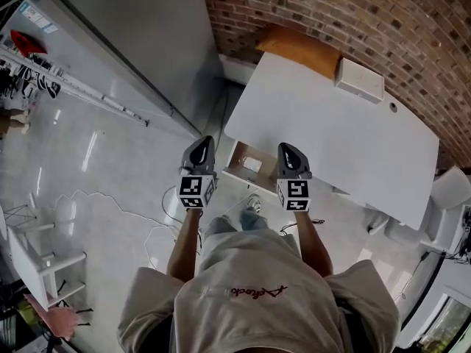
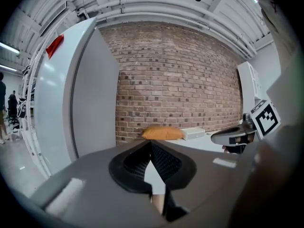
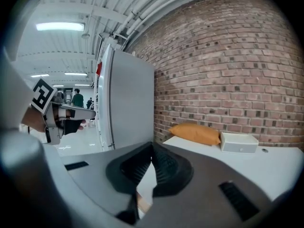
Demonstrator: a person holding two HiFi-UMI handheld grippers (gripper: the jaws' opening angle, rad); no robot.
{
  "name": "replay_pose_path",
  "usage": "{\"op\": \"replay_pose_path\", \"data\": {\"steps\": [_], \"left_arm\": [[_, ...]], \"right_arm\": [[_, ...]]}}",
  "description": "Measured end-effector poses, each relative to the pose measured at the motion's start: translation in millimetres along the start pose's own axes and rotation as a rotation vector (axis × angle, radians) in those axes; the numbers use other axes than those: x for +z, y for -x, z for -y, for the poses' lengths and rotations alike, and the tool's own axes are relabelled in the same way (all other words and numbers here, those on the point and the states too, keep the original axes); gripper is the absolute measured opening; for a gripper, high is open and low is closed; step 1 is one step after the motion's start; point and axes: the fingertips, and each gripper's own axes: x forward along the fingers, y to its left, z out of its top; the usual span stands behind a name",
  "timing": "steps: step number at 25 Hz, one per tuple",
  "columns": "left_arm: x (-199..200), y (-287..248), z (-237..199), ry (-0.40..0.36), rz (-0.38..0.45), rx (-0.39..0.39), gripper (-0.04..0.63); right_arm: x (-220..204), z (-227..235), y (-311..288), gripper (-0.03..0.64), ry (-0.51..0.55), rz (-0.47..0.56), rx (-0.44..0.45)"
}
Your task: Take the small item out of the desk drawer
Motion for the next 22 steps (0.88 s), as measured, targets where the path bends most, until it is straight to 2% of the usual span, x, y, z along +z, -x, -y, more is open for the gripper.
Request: {"op": "replay_pose_path", "data": {"steps": [10, 14, 22], "left_arm": [[-26, -13, 11, 0.001, -0.063, -0.023, 0.009], [-42, -19, 13, -0.004, -0.081, -0.059, 0.008], [-88, -21, 4, 0.040, -0.137, -0.135, 0.008]], "right_arm": [[-31, -13, -13, 0.011, -0.024, -0.051, 0.057], [-50, -25, -15, 0.011, -0.037, -0.080, 0.056], [-98, -65, -20, 0.011, -0.059, -0.171, 0.038]]}}
